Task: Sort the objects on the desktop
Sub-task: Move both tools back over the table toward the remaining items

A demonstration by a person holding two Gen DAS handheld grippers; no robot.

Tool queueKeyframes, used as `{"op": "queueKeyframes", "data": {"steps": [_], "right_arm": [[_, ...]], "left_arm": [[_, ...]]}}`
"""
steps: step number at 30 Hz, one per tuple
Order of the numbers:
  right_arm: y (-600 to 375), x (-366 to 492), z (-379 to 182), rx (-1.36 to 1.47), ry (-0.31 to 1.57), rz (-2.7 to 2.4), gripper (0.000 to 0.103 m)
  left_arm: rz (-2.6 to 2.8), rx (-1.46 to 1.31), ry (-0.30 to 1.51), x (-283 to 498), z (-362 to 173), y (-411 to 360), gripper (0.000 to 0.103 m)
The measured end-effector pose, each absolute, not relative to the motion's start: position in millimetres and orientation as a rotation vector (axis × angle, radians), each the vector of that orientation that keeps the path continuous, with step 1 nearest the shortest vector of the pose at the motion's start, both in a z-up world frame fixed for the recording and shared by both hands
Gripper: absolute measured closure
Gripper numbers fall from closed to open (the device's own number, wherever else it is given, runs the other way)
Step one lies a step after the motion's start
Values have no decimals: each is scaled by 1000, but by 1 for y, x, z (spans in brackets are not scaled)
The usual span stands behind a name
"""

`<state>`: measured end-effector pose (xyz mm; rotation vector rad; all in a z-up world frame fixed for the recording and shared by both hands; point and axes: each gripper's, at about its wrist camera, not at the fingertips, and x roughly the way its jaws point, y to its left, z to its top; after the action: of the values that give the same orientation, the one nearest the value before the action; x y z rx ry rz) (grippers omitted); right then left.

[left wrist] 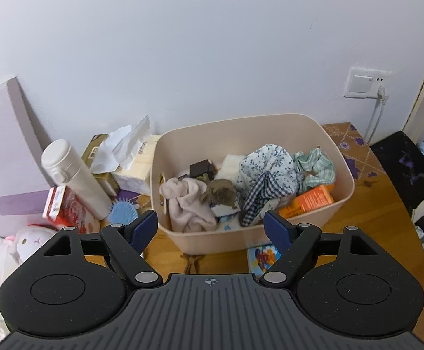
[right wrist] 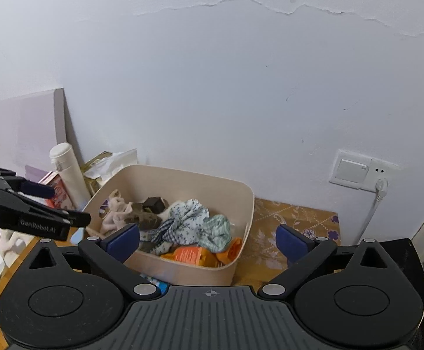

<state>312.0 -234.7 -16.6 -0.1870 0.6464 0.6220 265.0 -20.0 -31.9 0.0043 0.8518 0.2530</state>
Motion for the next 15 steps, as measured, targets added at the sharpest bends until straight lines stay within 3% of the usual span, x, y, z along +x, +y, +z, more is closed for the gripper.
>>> {"op": "queueKeyframes", "data": {"steps": [15], "right_arm": [[-261,248,-28,-245,632,643,0]], "left_arm": [[278,5,854,202,-51,-16,19]]}}
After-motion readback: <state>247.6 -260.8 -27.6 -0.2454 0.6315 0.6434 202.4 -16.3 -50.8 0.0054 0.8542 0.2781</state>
